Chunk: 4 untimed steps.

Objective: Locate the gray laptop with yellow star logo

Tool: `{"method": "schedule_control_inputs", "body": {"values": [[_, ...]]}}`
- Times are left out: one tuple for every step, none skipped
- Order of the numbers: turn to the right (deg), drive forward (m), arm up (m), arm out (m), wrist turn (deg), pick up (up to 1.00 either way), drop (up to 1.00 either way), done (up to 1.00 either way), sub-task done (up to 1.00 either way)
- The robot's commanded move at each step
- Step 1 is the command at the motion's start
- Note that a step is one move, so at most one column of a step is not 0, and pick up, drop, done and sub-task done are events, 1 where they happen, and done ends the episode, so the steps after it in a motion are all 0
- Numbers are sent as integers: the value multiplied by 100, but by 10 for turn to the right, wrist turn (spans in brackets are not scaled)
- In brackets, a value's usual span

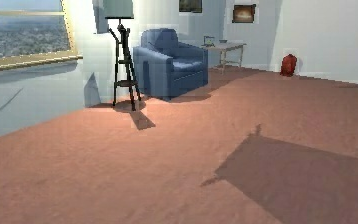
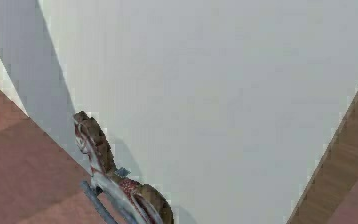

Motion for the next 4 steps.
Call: {"method": "schedule_control_inputs", "body": {"values": [[120,0,0,0,0,0,0,0,0],[0,100,0,0,0,0,0,0,0],[30,0,0,0,0,0,0,0,0],[30,0,0,0,0,0,0,0,0]]}}
